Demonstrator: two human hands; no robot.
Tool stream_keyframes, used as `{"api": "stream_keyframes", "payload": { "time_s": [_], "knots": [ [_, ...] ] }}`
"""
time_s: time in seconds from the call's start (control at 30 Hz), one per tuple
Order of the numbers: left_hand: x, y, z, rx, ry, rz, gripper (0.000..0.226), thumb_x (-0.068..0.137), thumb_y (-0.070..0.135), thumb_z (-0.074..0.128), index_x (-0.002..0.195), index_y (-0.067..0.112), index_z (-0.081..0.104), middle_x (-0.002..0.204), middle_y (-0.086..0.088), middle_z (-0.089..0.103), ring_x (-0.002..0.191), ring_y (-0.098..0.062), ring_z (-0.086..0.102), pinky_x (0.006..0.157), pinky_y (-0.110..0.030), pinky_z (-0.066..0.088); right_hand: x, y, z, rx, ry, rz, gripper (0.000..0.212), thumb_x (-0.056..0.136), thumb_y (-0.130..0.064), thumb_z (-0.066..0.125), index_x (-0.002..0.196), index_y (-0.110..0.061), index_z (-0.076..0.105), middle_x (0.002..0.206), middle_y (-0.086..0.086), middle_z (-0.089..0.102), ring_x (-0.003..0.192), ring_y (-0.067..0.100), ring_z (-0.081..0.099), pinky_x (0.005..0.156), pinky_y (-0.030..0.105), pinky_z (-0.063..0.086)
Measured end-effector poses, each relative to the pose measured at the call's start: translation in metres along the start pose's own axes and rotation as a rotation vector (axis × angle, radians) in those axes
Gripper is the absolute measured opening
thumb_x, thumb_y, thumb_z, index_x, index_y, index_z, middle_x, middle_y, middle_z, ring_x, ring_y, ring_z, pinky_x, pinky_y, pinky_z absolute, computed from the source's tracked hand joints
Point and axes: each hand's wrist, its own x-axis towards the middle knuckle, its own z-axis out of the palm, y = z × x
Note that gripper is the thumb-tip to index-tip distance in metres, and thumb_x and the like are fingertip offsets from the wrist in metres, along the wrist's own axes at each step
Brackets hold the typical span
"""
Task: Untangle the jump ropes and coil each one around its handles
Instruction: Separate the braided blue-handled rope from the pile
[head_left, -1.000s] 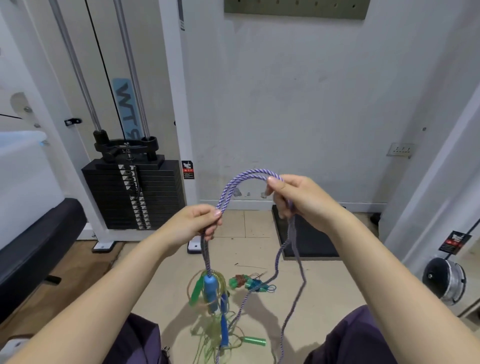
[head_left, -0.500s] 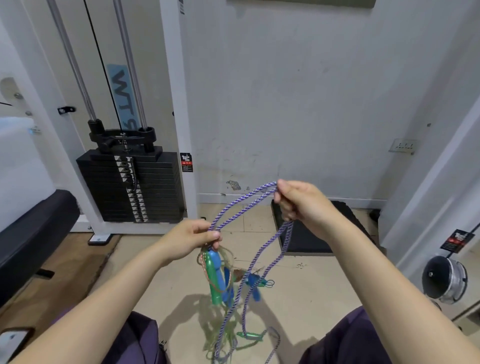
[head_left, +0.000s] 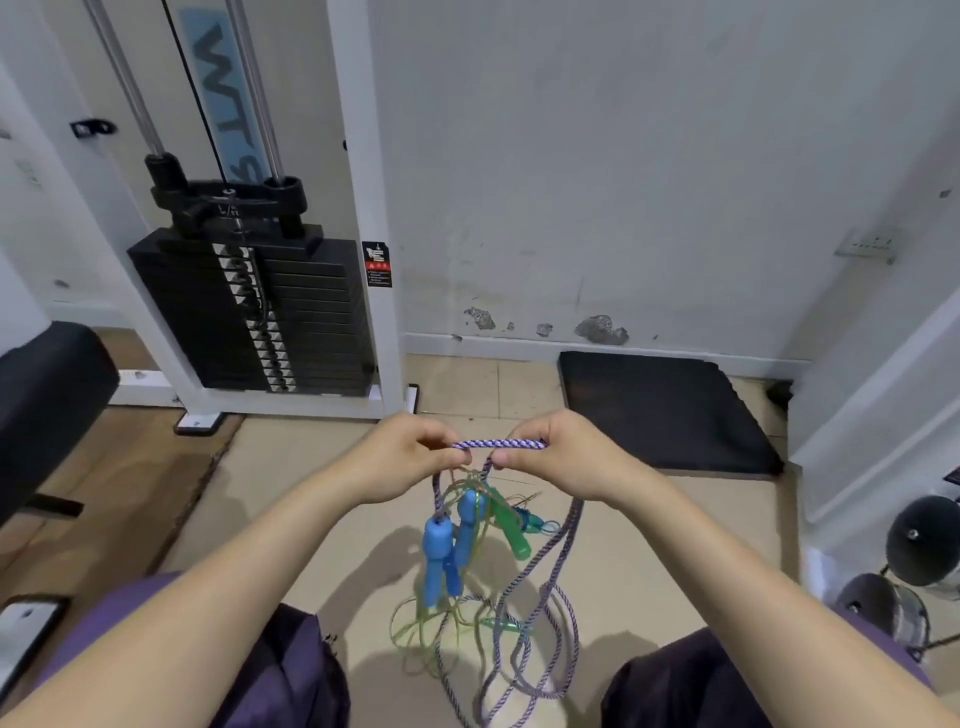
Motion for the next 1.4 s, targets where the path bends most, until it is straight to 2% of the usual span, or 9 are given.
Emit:
{"api": "stream_keyframes", "payload": {
  "time_s": [0.17, 0.27, 0.37, 0.47, 0.57, 0.67, 0.9, 1.07, 1.4],
  "knots": [
    [0.009, -0.012, -0.006, 0.226, 0.047, -0.054, 0.032, 0.086, 0.036, 0.074, 0.075, 0.01, 0.059, 0.055, 0.008, 0.045, 0.053, -0.008, 0.042, 0.055, -0.025, 0.033, 0.016, 0.014, 0.005, -0.127, 0.087, -0.03, 0.011, 0.087, -0.031, 0.071, 0.084, -0.024, 0.078, 0.069, -0.01, 0.068, 0.065, 0.006, 0.055, 0.067, 0.029, 0.044],
    [0.015, -0.022, -0.014, 0.161, 0.008, -0.133, 0.029, 0.085, 0.032, 0.076, 0.069, 0.016, 0.058, 0.059, 0.007, 0.058, 0.066, -0.022, 0.059, 0.061, -0.03, 0.043, 0.021, 0.016, 0.0, -0.069, 0.202, -0.09, 0.011, 0.089, -0.019, 0.069, 0.093, -0.022, 0.079, 0.091, -0.009, 0.075, 0.084, 0.0, 0.063, 0.079, 0.021, 0.047],
    [0.018, -0.024, -0.012, 0.096, 0.048, -0.142, 0.013, 0.09, 0.02, 0.071, 0.078, 0.015, 0.071, 0.07, 0.005, 0.07, 0.066, -0.009, 0.062, 0.061, -0.03, 0.054, 0.023, 0.014, -0.002, 0.14, 0.265, -0.11, 0.011, 0.09, -0.014, 0.067, 0.087, -0.015, 0.077, 0.074, -0.005, 0.07, 0.067, 0.002, 0.056, 0.064, 0.018, 0.043],
    [0.019, -0.012, -0.004, -0.295, 0.178, -0.061, 0.013, 0.096, 0.008, 0.06, 0.087, 0.005, 0.069, 0.074, -0.001, 0.073, 0.067, -0.012, 0.069, 0.064, -0.03, 0.058, 0.023, 0.017, 0.002, 0.146, 0.187, -0.026, 0.014, 0.09, -0.025, 0.069, 0.08, -0.017, 0.074, 0.053, -0.012, 0.051, 0.053, 0.004, 0.04, 0.054, 0.022, 0.033],
    [0.017, 0.0, -0.003, -0.682, 0.258, -0.029, 0.011, 0.096, 0.008, 0.056, 0.093, 0.003, 0.066, 0.087, -0.012, 0.074, 0.073, -0.023, 0.073, 0.071, -0.027, 0.061, 0.02, 0.016, 0.008, 0.078, 0.064, 0.011, 0.009, 0.086, -0.026, 0.073, 0.08, -0.019, 0.073, 0.069, 0.007, 0.066, 0.062, 0.015, 0.048, 0.06, 0.029, 0.04],
    [0.015, -0.002, -0.002, -0.537, 0.307, 0.0, 0.009, 0.092, 0.003, 0.063, 0.095, -0.001, 0.07, 0.09, -0.021, 0.072, 0.074, -0.022, 0.072, 0.074, -0.028, 0.06, 0.015, 0.013, 0.007, 0.122, 0.051, 0.006, 0.006, 0.083, -0.02, 0.076, 0.079, -0.016, 0.074, 0.08, 0.012, 0.071, 0.067, 0.014, 0.052, 0.062, 0.027, 0.041],
    [0.006, 0.006, 0.002, -0.522, 0.192, -0.011, 0.008, 0.088, 0.009, 0.067, 0.089, 0.004, 0.073, 0.078, -0.009, 0.074, 0.061, -0.019, 0.069, 0.06, -0.024, 0.058, 0.01, 0.008, 0.009, 0.188, 0.048, 0.034, 0.013, 0.082, -0.018, 0.078, 0.079, -0.006, 0.072, 0.05, -0.011, 0.054, 0.049, 0.005, 0.042, 0.053, 0.02, 0.036],
    [0.002, 0.007, 0.007, -0.356, 0.133, -0.059, 0.005, 0.085, 0.008, 0.073, 0.083, 0.003, 0.074, 0.074, -0.009, 0.075, 0.054, -0.016, 0.065, 0.054, -0.022, 0.054, 0.004, -0.002, 0.01, 0.34, -0.005, -0.001, 0.015, 0.084, -0.01, 0.074, 0.088, 0.003, 0.068, 0.059, 0.01, 0.061, 0.039, 0.0, 0.043, 0.046, 0.011, 0.033],
    [-0.001, 0.009, 0.012, -0.215, -0.005, -0.031, 0.01, 0.082, 0.009, 0.077, 0.082, -0.002, 0.076, 0.06, -0.002, 0.07, 0.056, -0.002, 0.058, 0.057, -0.012, 0.043, 0.005, -0.004, 0.013, 0.457, -0.01, -0.017, 0.02, 0.083, -0.016, 0.076, 0.101, -0.013, 0.067, 0.052, 0.006, 0.059, 0.04, 0.012, 0.032, 0.041, 0.021, 0.024]
  ]
}}
